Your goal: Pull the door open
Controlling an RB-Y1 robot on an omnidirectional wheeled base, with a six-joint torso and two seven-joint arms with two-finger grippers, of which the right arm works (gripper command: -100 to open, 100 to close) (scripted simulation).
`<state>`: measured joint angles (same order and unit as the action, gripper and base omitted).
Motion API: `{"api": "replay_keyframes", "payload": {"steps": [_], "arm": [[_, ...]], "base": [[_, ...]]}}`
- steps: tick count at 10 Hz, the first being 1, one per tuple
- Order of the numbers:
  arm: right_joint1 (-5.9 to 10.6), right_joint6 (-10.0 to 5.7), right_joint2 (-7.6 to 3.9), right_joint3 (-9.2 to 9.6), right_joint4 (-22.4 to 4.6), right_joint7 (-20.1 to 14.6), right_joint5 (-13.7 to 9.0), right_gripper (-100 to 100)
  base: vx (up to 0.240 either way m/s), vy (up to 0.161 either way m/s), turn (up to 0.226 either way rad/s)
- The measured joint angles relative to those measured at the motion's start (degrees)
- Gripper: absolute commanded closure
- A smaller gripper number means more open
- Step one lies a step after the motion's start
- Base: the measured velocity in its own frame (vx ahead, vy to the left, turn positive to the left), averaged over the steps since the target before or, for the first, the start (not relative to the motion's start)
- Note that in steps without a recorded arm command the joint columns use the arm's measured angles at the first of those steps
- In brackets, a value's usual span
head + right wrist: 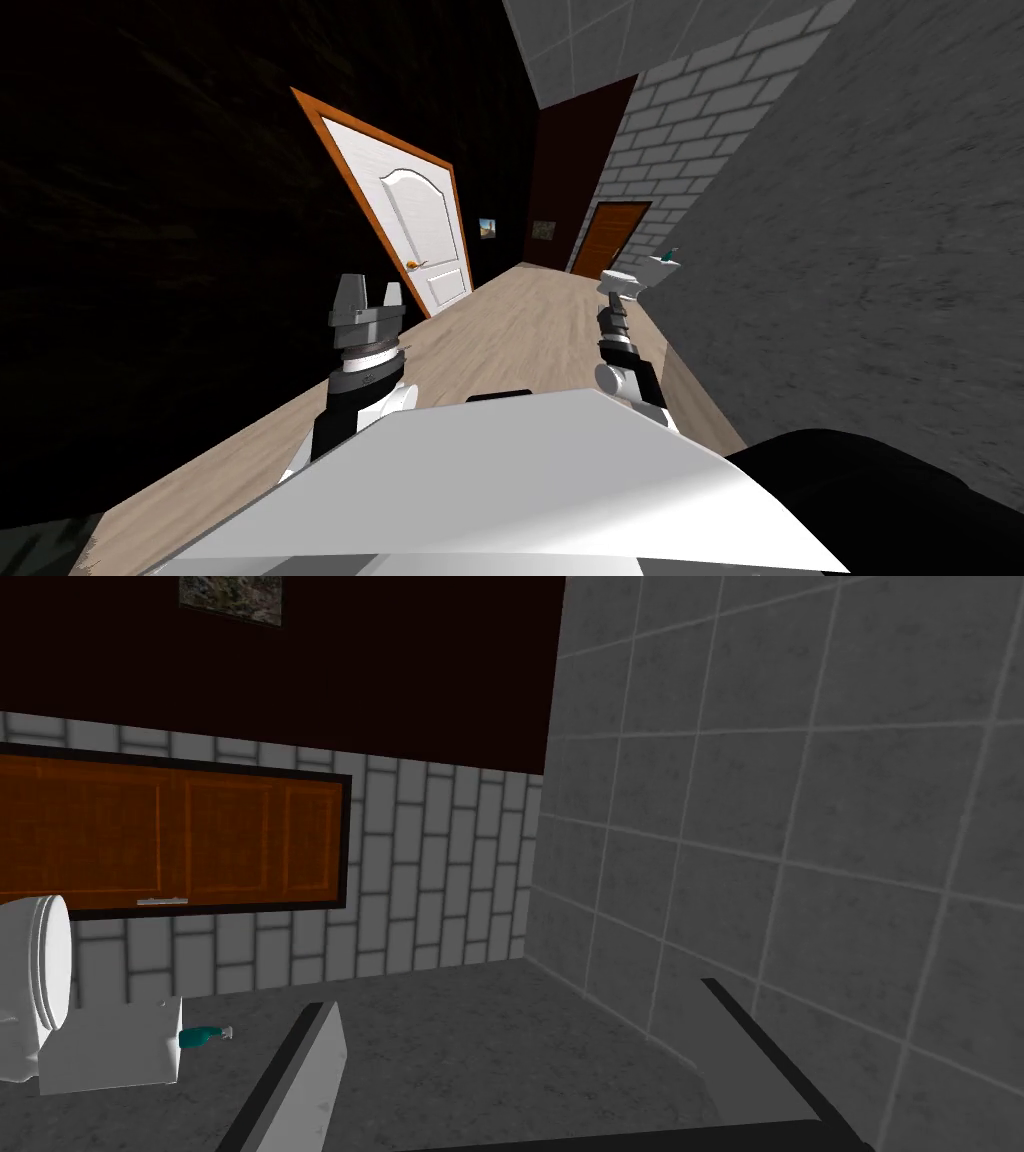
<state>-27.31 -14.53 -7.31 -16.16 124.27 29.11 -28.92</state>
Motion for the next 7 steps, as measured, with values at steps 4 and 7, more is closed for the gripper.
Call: {"api": "replay_keyframes", "payload": {"steps": [4, 7], "arm": [[0.12, 1.07, -0.62, -1.91, -2.34, 4.02, -4.82, -100], [0.57, 2.82, -0.82, -3.81, -3.38, 7.17, -8.57, -100]], "base": [[-0.034, 0.115, -0.317], [-0.044, 0.105, -0.332]]}}
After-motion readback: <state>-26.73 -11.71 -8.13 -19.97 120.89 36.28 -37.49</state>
